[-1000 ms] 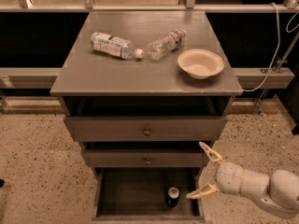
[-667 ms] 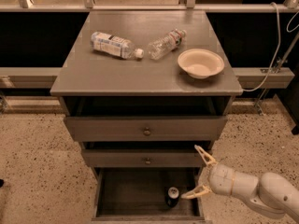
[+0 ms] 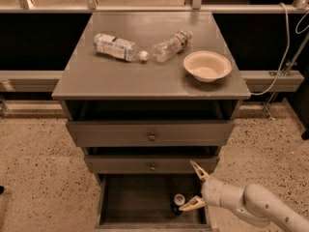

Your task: Pick pepsi can from bottom drawer and place on counter

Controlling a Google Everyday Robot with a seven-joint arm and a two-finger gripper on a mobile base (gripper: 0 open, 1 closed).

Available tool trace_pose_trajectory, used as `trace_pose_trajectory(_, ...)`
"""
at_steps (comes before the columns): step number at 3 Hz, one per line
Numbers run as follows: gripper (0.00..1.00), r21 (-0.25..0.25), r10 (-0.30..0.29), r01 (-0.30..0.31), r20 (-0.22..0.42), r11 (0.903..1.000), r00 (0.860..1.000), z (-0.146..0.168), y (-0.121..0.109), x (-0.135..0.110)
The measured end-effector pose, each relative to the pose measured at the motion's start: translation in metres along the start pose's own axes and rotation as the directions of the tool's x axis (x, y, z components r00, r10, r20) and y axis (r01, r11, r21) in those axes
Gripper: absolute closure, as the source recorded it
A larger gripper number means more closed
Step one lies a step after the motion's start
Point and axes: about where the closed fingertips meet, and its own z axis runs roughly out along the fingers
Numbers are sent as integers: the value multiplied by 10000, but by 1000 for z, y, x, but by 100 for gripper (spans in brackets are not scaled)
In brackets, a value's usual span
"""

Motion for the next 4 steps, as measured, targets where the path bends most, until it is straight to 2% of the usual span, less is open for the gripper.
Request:
trace_pose_trajectory(1,0,-286,-115,109,-222,9995,9997,19,12,28)
trace_pose_trajectory(2,0,-503,741,-769,-549,9958,9957,26,35,89)
trace_pose_trajectory(4,0,-817,1903,-1997,-1098,9765,9756,49,70,155)
